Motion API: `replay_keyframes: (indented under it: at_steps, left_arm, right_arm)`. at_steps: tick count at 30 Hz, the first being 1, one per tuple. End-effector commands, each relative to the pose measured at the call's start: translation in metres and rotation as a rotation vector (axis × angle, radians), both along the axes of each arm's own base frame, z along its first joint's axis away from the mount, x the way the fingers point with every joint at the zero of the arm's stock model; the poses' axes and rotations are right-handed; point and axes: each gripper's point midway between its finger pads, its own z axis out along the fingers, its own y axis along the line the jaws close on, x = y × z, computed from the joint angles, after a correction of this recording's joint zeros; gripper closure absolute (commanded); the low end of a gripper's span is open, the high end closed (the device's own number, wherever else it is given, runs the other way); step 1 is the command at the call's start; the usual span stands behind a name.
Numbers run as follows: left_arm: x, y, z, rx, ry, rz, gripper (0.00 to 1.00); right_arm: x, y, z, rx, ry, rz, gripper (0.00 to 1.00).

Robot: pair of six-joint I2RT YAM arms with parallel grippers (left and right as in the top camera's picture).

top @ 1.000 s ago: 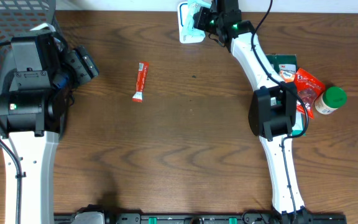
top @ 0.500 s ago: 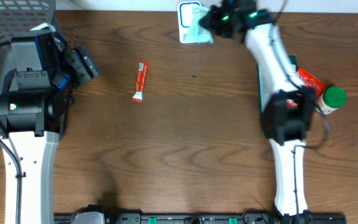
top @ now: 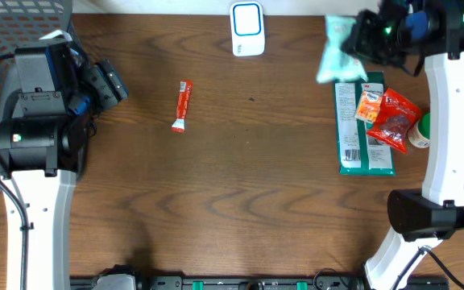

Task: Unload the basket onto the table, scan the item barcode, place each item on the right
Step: 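Carry the wipes pack right and release it on the gloves pack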

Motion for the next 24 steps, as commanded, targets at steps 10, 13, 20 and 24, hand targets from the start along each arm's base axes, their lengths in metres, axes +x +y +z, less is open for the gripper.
replay_keyframes:
  at_steps: [10,13,20,24]
  left_arm:
    - [0.001,0.002,0.004,0.008,-0.007,0.005,0.16]
    - [0.001,0.002,0.004,0.008,-0.007,0.005,0.16]
    - [0.001,0.002,0.004,0.008,-0.007,0.005,0.16]
    - [0.001,0.002,0.004,0.008,-0.007,0.005,0.16]
  right_arm:
    - [-0.032,-0.14,-0.095,-0.609,0.348,-0.362,0.99]
    - [-0.031,-0.147,-0.124,-0.613,0.383,-0.394,0.99]
    - [-0.023,-0.157,-0.162,-0.617,0.358,-0.526,0.99]
    - [-0.024,-0.157,-0.172,-0.622,0.359,-0.542,0.99]
